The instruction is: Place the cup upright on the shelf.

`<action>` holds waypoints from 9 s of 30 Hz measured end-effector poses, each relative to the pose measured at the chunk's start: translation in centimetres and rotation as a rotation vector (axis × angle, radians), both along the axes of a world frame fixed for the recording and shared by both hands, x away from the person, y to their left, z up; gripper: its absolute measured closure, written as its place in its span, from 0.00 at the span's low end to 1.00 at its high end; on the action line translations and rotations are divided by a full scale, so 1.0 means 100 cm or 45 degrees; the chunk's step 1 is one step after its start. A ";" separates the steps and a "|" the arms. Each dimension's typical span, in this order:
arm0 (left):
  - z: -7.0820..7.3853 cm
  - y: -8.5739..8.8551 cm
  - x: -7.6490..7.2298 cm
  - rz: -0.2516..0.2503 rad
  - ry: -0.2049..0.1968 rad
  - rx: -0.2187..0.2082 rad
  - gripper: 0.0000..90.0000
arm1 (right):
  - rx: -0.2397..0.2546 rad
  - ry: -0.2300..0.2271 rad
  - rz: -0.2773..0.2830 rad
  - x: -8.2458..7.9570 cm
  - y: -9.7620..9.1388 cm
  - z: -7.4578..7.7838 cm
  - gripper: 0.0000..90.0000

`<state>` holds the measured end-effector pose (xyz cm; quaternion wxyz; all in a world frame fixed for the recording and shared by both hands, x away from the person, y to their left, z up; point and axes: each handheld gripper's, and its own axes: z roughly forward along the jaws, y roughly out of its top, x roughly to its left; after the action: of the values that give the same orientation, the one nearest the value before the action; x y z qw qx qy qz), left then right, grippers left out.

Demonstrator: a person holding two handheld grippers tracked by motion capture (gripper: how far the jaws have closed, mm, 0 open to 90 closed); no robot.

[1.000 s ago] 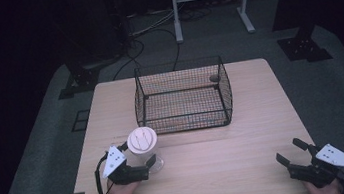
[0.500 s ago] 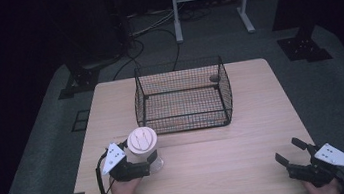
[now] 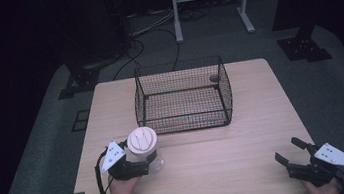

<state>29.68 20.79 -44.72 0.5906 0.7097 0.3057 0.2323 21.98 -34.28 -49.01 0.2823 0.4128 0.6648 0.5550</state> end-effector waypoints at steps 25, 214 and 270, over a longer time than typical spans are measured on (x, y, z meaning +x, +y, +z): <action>0.001 -0.001 0.001 -0.056 -0.001 0.038 0.17 | 0.003 0.005 0.007 0.001 0.000 0.000 0.16; 0.061 -0.123 0.229 -0.512 0.393 0.379 0.15 | 0.030 -0.008 0.063 0.006 0.006 0.002 0.16; 0.085 -0.121 0.198 -0.452 0.312 0.439 0.02 | 0.023 -0.001 0.097 0.009 0.013 0.001 0.15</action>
<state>49.52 8.65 -36.26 0.4511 0.8651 0.2017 0.0863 22.91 -32.95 -48.86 0.2575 0.3894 0.6749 0.5714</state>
